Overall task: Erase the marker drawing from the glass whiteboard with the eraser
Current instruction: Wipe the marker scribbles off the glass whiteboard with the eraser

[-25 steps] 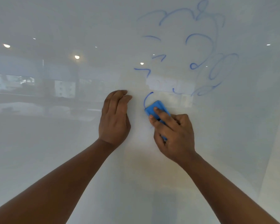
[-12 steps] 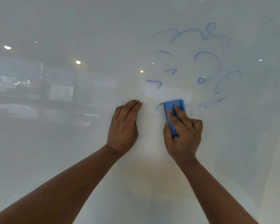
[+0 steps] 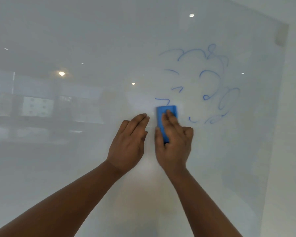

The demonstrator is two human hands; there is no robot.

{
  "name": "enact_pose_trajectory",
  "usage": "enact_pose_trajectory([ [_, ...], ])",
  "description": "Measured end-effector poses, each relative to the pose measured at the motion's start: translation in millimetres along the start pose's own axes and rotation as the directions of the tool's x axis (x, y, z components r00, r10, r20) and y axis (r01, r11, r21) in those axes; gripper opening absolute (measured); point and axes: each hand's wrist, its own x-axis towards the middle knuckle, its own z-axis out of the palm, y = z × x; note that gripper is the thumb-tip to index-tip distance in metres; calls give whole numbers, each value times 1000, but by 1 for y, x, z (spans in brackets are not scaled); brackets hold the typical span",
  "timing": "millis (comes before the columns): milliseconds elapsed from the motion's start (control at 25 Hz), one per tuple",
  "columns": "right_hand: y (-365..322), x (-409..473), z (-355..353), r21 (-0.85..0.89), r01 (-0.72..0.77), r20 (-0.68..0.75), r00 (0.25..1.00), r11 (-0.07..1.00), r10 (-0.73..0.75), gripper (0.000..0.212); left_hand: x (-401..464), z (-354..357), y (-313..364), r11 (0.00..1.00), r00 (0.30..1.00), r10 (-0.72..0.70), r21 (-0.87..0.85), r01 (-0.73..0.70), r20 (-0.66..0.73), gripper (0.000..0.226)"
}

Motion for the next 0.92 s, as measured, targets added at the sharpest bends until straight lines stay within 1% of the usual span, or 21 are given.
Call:
enact_pose_trajectory([
  [80,0,-5,-4,31,167,53,984,985,-169,39,-1,-1,0,1000,1000,4,-26,-4,-4,43],
  [120,4,-2,-11,39,226,63,972,973,-228,39,-1,-1,0,999,1000,-2,-33,2,-1,44],
  [160,8,3,-15,31,252,65,965,967,-253,38,-1,-2,1,999,1000,-12,-34,12,7,46],
  [200,10,13,-15,-7,254,53,966,967,-253,38,0,-3,1,999,1000,-22,-38,22,18,47],
  [280,4,48,-4,-59,173,11,985,983,-173,37,4,-4,3,999,998,-28,-44,30,55,52],
  [360,-9,82,9,-32,63,-19,998,998,-63,36,10,-5,5,999,997,-19,-49,22,76,59],
  [400,-14,88,12,-20,54,-15,998,998,-54,37,13,-6,5,998,997,-17,-51,21,74,63],
  [440,-13,86,13,-14,99,-1,995,995,-99,38,17,-8,5,998,998,-22,-49,25,61,66],
  [480,-9,78,10,-10,183,37,983,983,-182,39,23,-9,5,999,999,-26,-45,28,44,67],
  [560,6,60,-1,8,367,106,925,930,-366,42,35,-11,3,999,999,-36,-21,36,25,66],
  [600,16,67,-7,-14,428,99,900,903,-425,41,43,-13,1,1000,999,-30,4,30,25,65],
  [640,22,82,-9,-45,422,78,905,905,-418,40,50,-13,-2,999,1000,-18,36,17,25,64],
  [680,26,101,-8,-63,326,24,945,943,-325,38,59,-13,-3,998,1000,-9,69,7,18,63],
  [720,21,118,-6,-50,177,-30,983,983,-179,37,69,-12,-5,995,1000,-6,100,6,6,62],
  [760,11,124,-2,-30,64,-58,996,998,-65,36,79,-11,-9,992,1000,-14,125,15,-6,60],
  [800,4,119,3,-21,45,-73,996,999,-47,37,88,-11,-13,989,1000,-27,143,29,-16,60],
  [840,1,104,9,-23,133,-71,988,991,-134,38,97,-12,-16,988,999,-39,152,43,-26,63],
  [920,8,81,8,-28,367,-22,930,930,-368,39,114,-15,-22,982,999,-34,183,35,-12,72],
])
